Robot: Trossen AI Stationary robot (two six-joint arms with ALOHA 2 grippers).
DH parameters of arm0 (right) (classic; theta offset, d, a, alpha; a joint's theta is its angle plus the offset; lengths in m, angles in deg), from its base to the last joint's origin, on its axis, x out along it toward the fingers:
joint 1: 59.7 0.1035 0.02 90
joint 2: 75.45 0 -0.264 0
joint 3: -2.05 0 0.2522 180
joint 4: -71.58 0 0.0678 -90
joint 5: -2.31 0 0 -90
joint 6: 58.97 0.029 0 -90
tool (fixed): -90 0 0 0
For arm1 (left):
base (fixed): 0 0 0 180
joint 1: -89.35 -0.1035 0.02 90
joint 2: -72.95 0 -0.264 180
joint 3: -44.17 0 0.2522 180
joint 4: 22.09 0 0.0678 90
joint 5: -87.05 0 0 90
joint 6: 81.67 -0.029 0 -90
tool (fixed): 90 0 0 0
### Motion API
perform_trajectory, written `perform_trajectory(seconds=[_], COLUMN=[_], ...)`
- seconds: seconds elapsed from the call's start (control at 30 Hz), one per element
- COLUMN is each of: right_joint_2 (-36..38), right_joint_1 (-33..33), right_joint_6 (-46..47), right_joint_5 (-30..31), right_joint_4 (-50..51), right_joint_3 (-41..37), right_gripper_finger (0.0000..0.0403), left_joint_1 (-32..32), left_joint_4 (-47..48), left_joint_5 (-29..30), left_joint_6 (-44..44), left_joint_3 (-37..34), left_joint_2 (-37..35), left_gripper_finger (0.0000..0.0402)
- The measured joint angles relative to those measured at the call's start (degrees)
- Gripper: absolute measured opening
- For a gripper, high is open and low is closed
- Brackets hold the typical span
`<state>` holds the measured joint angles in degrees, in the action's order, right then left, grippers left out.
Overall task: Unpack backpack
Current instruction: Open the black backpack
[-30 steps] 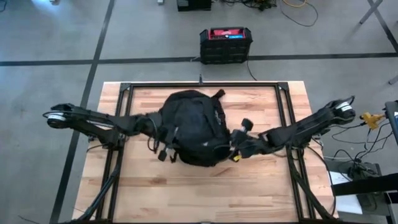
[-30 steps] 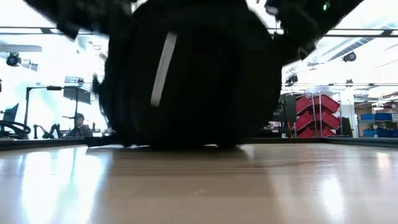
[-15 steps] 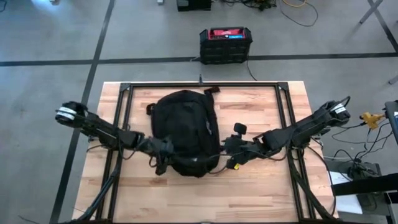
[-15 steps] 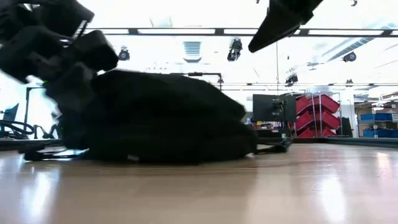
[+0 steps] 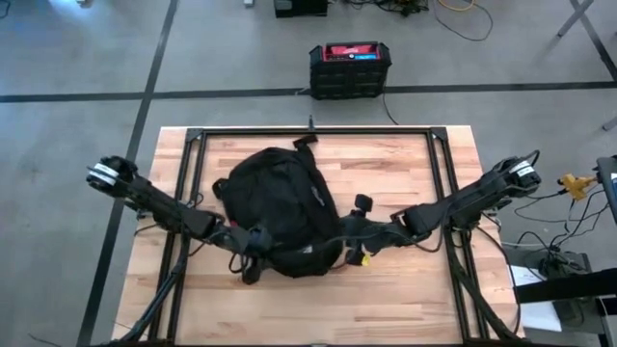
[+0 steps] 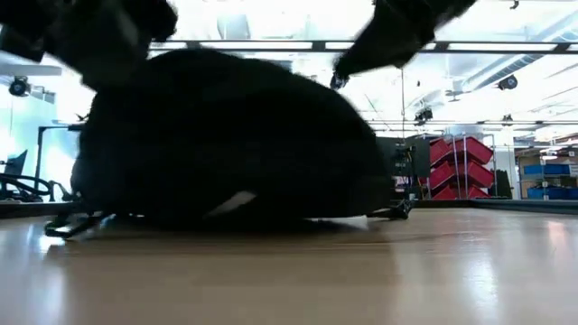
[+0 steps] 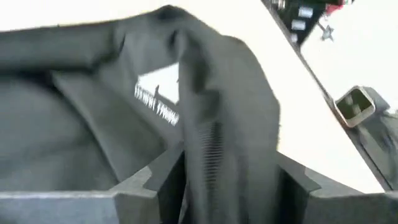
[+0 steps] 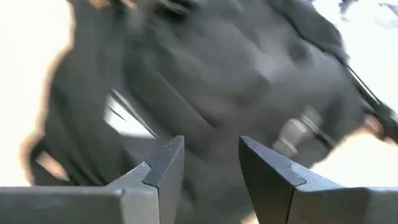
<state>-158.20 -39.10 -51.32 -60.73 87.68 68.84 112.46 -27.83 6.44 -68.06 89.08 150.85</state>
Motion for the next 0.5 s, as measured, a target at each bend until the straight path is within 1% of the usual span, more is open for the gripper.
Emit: perform_trajectory(seconds=[0.13, 0.23, 0.3, 0.37, 0.43, 0.5], right_joint_2=[-1.9, -4.8, -7.5, -10.8, -13.3, -15.5], right_joint_1=[0.0, 0.0, 0.0, 0.0, -0.2, -0.3], right_joint_6=[-3.3, -4.8, -5.9, -6.8, -6.8, -5.5], right_joint_5=[-7.8, -13.3, -15.2, -15.4, -15.4, -15.4], right_joint_4=[-9.1, -15.7, -19.7, -22.3, -22.5, -22.4], right_joint_3=[-0.2, -0.2, -0.2, -0.2, -0.2, -0.2], right_gripper_finger=[0.0151, 0.0154, 0.0153, 0.0151, 0.0147, 0.0142], left_joint_1=[-0.1, -0.2, -0.3, -0.3, -0.3, -0.1], left_joint_4=[0.2, 0.0, 2.8, 12.6, 26.8, 41.8], left_joint_5=[2.3, 5.0, 5.4, 5.4, 5.3, 5.4], left_joint_6=[-6.5, -9.5, -10.7, -11.5, -10.7, -5.9], left_joint_3=[4.0, 7.1, 9.8, 13.6, 19.2, 25.4], left_joint_2=[2.7, 6.0, 8.2, 9.0, 9.0, 8.9], left_gripper_finger=[0.0160, 0.0160, 0.0164, 0.0172, 0.0181, 0.0188])
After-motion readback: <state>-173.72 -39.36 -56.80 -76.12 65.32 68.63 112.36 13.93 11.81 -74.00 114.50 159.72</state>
